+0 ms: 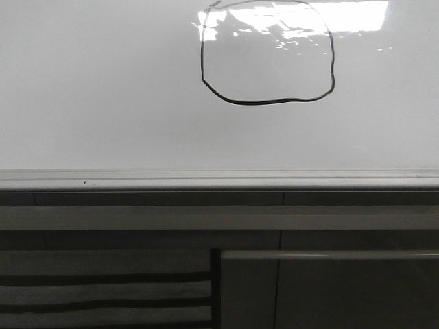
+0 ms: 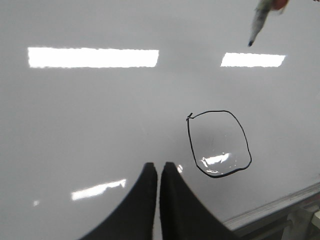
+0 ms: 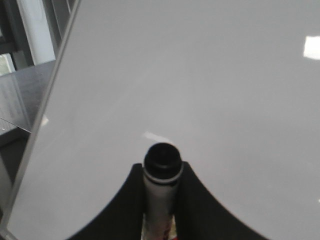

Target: Write number 0 on whiteboard

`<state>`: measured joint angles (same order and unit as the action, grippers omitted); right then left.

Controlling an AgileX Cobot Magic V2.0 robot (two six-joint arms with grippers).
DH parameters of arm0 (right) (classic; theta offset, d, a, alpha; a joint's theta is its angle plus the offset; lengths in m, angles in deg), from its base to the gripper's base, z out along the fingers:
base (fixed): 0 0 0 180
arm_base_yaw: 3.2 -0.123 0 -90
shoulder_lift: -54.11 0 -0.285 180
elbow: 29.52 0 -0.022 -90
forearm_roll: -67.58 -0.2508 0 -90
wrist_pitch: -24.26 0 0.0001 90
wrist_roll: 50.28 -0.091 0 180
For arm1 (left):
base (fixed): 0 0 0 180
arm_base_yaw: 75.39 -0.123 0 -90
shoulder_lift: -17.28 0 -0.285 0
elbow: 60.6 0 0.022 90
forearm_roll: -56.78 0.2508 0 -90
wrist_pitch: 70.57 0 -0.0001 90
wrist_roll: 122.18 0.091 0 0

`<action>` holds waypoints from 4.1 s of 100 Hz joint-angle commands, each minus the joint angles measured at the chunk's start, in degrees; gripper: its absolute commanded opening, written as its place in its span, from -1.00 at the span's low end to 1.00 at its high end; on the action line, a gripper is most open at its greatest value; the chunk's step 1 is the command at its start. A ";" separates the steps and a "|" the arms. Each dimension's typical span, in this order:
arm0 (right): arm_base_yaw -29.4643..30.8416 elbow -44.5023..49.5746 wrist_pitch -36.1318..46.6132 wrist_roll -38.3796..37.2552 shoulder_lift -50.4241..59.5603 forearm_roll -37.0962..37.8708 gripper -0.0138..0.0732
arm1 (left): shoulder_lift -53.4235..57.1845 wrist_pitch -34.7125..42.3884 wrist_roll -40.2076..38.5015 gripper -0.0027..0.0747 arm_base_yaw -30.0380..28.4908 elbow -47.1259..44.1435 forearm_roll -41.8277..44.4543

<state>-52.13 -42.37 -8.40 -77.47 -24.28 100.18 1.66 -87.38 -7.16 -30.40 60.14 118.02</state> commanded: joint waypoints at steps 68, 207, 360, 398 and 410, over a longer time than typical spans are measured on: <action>-2.54 37.65 28.47 0.69 32.49 -7.49 -0.79 | -20.78 21.02 -0.20 -0.19 0.21 11.55 0.58; -11.25 37.39 33.92 0.27 21.00 -7.27 -0.86 | -42.01 54.73 -33.60 -0.05 -7.43 28.15 45.01; -15.70 37.39 28.08 0.27 18.25 -4.44 -0.86 | -42.01 47.86 -35.72 0.13 -7.43 28.15 45.01; -15.70 37.39 29.98 0.27 20.42 -5.73 -0.86 | -43.88 49.87 -36.78 0.17 -7.43 28.15 45.01; -15.70 37.39 30.47 0.27 20.42 -5.73 -0.86 | -44.74 54.42 -36.78 0.09 -7.43 28.15 45.01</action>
<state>-67.83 -3.13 16.46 -77.11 -4.52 94.47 -42.85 -34.83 -43.28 -37.82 86.34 163.57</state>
